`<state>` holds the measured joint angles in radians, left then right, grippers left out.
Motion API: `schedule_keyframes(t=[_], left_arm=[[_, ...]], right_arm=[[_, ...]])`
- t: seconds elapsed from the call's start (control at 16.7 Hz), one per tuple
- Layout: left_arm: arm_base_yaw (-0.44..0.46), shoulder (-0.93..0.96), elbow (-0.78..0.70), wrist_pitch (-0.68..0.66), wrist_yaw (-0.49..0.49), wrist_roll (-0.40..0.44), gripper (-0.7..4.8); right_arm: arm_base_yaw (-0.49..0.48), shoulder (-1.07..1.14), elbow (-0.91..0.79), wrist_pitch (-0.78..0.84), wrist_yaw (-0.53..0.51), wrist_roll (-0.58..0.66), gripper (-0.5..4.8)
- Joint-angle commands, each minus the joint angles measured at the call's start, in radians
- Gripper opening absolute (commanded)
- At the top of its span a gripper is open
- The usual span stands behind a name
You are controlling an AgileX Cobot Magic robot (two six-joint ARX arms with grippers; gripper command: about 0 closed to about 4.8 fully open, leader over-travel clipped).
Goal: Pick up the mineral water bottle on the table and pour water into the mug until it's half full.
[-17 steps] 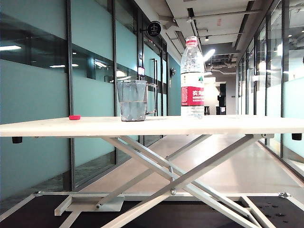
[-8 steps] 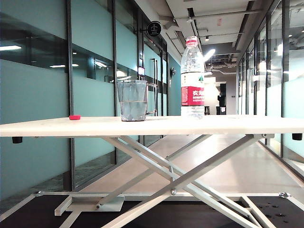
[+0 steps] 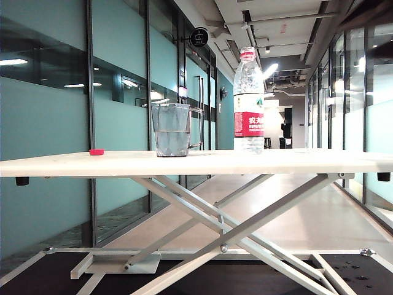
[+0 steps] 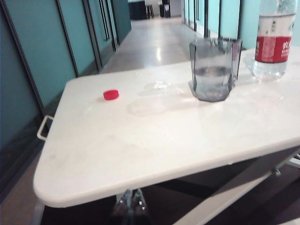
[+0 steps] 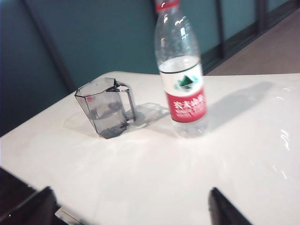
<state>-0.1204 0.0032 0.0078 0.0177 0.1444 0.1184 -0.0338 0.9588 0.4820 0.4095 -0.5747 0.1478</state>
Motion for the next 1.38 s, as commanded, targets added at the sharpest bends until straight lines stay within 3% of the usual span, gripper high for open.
schedule_keyframes(t=[0.06, 0.24, 0.42, 0.78, 1.38], left_arm=[[-0.002, 0.0, 0.002, -0.005, 0.029, -0.003, -0.05], [-0.002, 0.0, 0.002, -0.005, 0.043, -0.003, -0.05], [-0.002, 0.0, 0.002, -0.01, 0.043, -0.003, -0.05], [-0.002, 0.001, 0.002, -0.025, 0.043, 0.002, -0.05], [-0.001, 0.001, 0.002, -0.047, 0.043, 0.03, -0.05]], right_arm=[[0.026, 0.237, 0.138, 0.105, -0.013, -0.092, 4.79], [0.032, 0.431, 0.241, 0.193, -0.039, -0.191, 4.79], [0.032, 0.609, 0.346, 0.305, -0.083, -0.204, 4.79], [0.08, 0.902, 0.617, 0.306, -0.108, -0.201, 4.79], [0.152, 1.128, 0.838, 0.305, -0.051, -0.169, 4.79]])
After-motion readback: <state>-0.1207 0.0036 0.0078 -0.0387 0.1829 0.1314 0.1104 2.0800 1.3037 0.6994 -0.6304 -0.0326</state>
